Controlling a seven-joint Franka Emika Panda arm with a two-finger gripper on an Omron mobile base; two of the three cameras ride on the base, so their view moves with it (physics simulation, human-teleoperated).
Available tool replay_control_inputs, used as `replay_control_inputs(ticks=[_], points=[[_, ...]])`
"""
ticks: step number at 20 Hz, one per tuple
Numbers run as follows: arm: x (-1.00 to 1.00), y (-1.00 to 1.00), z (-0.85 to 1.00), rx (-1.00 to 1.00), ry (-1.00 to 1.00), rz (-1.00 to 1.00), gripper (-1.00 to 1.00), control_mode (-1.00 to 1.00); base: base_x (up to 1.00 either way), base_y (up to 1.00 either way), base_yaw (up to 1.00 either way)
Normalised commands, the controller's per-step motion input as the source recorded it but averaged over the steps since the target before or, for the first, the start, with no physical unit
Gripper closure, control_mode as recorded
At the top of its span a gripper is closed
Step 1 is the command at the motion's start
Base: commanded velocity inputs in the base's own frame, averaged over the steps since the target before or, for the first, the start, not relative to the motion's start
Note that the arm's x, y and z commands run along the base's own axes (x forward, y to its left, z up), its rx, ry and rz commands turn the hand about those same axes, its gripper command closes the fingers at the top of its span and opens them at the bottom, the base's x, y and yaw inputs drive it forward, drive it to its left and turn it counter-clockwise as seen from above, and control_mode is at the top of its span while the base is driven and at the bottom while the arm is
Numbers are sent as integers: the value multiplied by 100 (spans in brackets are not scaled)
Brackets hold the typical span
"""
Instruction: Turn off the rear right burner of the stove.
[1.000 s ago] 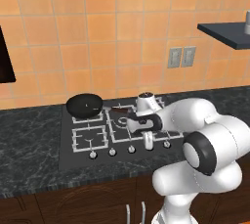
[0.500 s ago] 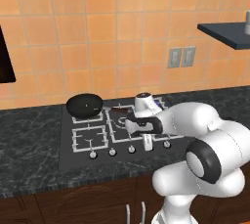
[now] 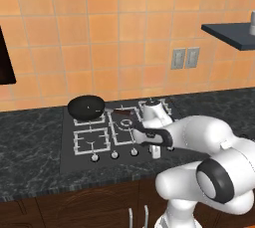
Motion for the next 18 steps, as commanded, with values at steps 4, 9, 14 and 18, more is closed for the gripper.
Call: replay_control_inputs(ticks=[4, 9, 14, 18], points=[[16, 0, 0, 0, 0, 0, -100, -100, 0, 0, 0], [20, 12, -3, -2, 0, 0, -100, -100, 0, 0, 0], [3, 0, -5, 0, 0, 0, -100, -100, 0, 0, 0], [2, 0, -14, 0, 0, 0, -100, -100, 0, 0, 0]])
